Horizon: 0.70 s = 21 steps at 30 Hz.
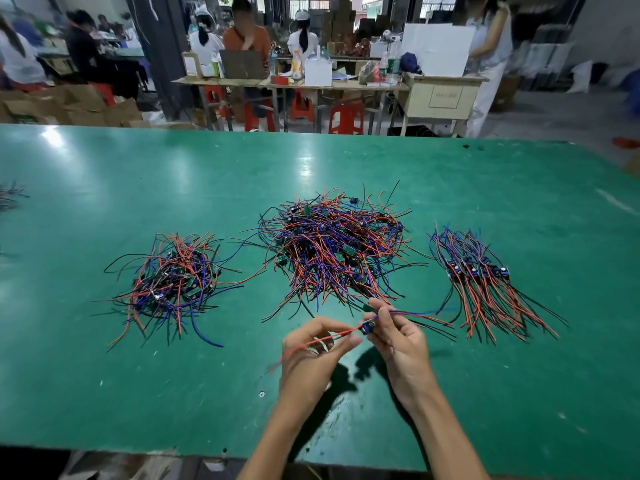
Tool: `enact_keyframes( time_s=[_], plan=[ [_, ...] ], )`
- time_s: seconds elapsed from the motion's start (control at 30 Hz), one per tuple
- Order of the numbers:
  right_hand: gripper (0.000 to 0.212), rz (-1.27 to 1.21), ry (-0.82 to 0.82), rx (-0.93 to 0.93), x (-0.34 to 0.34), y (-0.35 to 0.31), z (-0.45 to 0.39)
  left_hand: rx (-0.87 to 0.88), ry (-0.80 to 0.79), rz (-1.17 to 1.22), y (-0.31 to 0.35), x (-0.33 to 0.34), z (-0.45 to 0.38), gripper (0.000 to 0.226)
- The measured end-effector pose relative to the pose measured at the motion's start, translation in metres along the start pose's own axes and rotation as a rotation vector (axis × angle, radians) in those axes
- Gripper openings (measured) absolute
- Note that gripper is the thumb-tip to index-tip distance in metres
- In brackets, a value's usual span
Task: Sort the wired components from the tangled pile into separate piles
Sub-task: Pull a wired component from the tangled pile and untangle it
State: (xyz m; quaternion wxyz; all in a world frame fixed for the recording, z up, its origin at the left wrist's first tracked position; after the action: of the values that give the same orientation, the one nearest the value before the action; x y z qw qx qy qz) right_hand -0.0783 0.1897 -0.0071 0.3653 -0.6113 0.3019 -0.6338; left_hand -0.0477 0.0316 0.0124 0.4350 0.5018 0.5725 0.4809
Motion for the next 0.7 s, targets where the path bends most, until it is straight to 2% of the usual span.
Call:
enact_keyframes(
  time_s=[0.07, 0.13, 0.17, 0.2, 0.27, 0.33, 0.4, 0.5, 0.63, 0.7],
  plan=[
    [0.029, -0.072, -0.012, -0.001, -0.002, 0.000, -0.002, 0.044, -0.029, -0.131, 0.001, -0.003, -0.003, 0.019],
    [0.028, -0.057, -0.014, -0.001, -0.005, 0.001, -0.002, -0.061, -0.047, 0.022, -0.002, -0.007, -0.007, 0.012],
    [0.026, -0.036, -0.010, 0.003, -0.006, 0.002, -0.002, -0.155, -0.097, 0.155, -0.006, -0.005, -0.008, 0.014],
    [0.023, -0.014, 0.001, 0.008, -0.006, 0.003, -0.003, -0.232, -0.161, 0.238, -0.008, 0.000, -0.009, 0.026],
    [0.021, 0.070, 0.030, -0.004, -0.005, 0.004, -0.003, -0.312, -0.306, 0.234, -0.006, 0.015, -0.009, 0.035],
    [0.026, 0.208, 0.062, -0.061, -0.002, 0.002, -0.002, -0.315, -0.388, 0.227, -0.004, 0.027, -0.008, 0.028],
    [0.025, 0.343, 0.132, -0.139, -0.002, 0.001, -0.001, -0.308, -0.398, 0.215, -0.005, 0.034, -0.008, 0.023],
    [0.013, 0.514, 0.213, -0.258, -0.001, -0.006, 0.002, -0.299, -0.365, 0.218, -0.010, 0.038, -0.007, 0.025],
    [0.012, 0.507, 0.144, -0.237, 0.005, -0.004, 0.003, -0.309, -0.302, 0.239, -0.014, 0.034, -0.009, 0.022],
    [0.022, 0.591, 0.149, -0.277, 0.006, -0.005, 0.003, -0.314, -0.258, 0.258, -0.018, 0.033, -0.011, 0.023]
  ],
)
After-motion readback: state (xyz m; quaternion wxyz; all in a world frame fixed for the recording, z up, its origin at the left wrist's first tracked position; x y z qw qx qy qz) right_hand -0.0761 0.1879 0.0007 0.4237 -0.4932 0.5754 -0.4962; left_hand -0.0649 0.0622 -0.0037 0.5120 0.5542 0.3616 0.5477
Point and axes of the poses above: each hand's wrist, its own z-axis away from the middle knuckle, its own x-axis out of the palm, y = z × x, the point moved 7 cm from there along -z, towards the middle knuckle, and after that the axes turned 5 degrees about -y, right-handed, at the moved point
